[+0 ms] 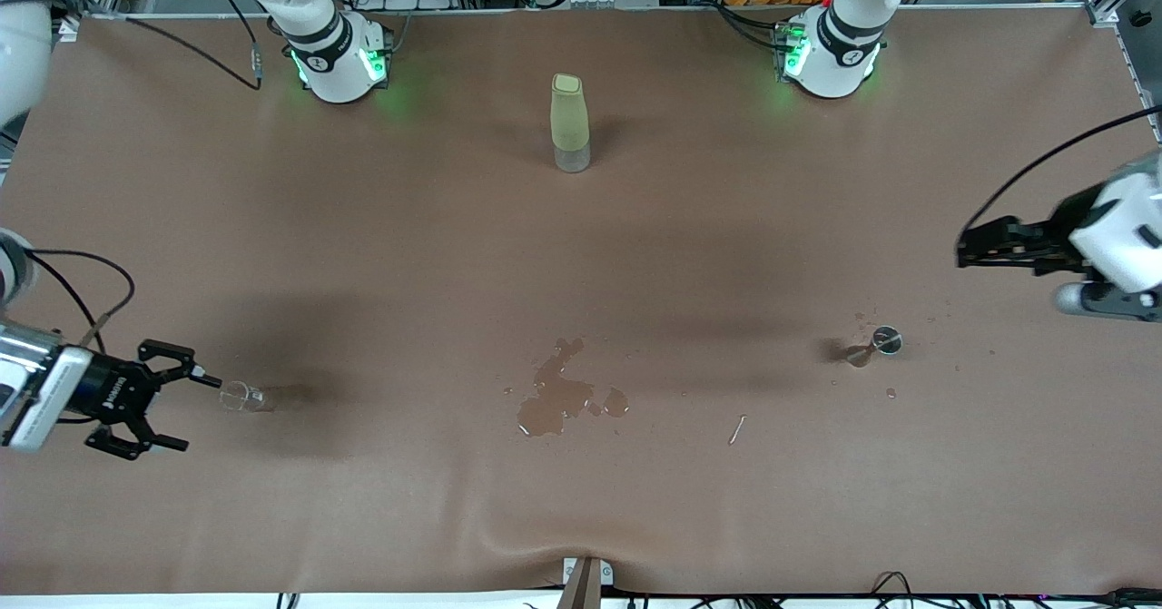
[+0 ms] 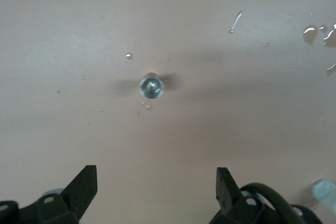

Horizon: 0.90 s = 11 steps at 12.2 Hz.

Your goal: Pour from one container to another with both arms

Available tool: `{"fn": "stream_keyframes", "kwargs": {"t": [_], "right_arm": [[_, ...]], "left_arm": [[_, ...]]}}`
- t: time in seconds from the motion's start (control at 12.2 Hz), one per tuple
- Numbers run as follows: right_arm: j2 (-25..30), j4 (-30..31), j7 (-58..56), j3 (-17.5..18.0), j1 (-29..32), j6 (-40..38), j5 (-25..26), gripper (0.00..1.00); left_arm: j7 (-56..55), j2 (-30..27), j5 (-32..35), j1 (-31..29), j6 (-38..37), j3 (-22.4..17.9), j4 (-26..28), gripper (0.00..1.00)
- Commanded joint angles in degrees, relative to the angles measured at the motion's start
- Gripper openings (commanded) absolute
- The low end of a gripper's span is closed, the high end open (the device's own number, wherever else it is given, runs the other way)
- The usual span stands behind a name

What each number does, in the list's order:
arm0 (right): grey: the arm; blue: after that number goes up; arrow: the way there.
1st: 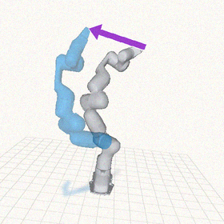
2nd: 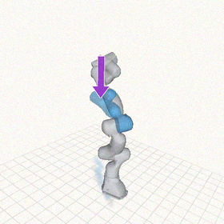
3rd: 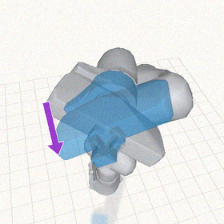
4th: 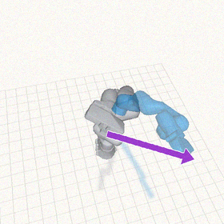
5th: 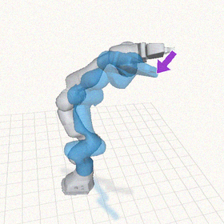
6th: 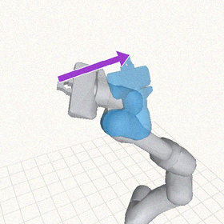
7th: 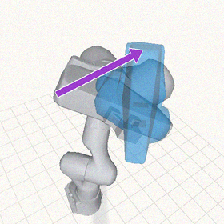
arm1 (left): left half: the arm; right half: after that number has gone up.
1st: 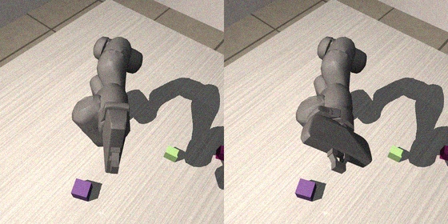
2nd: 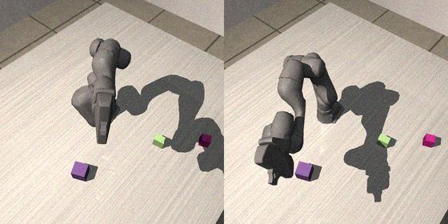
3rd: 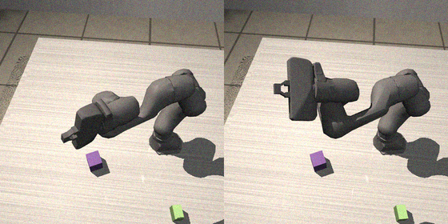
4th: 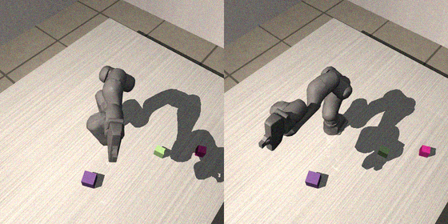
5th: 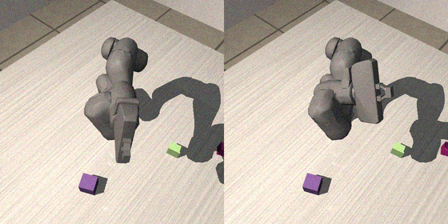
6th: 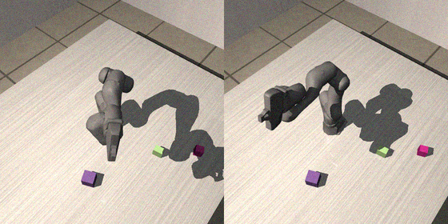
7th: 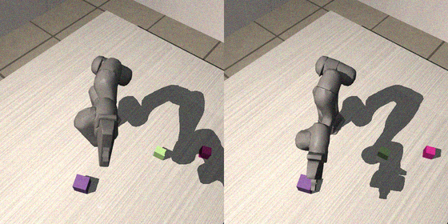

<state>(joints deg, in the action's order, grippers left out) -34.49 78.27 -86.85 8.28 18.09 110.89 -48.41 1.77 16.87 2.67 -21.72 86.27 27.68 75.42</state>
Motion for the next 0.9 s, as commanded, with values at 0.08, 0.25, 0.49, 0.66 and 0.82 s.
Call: {"fn": "stream_keyframes", "kwargs": {"t": [0.08,0.25,0.49,0.66,0.82], "right_arm": [[9.4,3.1,15.3,-0.3,-3.3,0.2,11.9,1.0],[14.1,6.3,20.5,-0.8,-5.2,0.2,15.3,1.0],[21.4,11.1,32.5,-8.0,-12.3,-1.0,22.5,1.0],[25.4,11.5,40.3,-8.4,-13.2,-3.7,28.6,1.0],[31.6,14.9,52.5,-8.4,-14.4,-7.3,36.6,1.0]], "left_arm": [[4.5,-1.4,1.9,-1.2,-0.4,-1.1,0.2,1.0],[1.3,-2.4,1.8,-1.0,-0.1,-0.4,0.3,1.0],[-5.7,-4.1,2.6,-0.6,-0.1,0.0,0.6,1.0],[-6.0,-4.8,2.4,-0.4,-0.1,-0.3,0.6,1.0],[-5.4,-6.8,2.4,5.3,1.3,-5.3,1.2,1.0]]}}
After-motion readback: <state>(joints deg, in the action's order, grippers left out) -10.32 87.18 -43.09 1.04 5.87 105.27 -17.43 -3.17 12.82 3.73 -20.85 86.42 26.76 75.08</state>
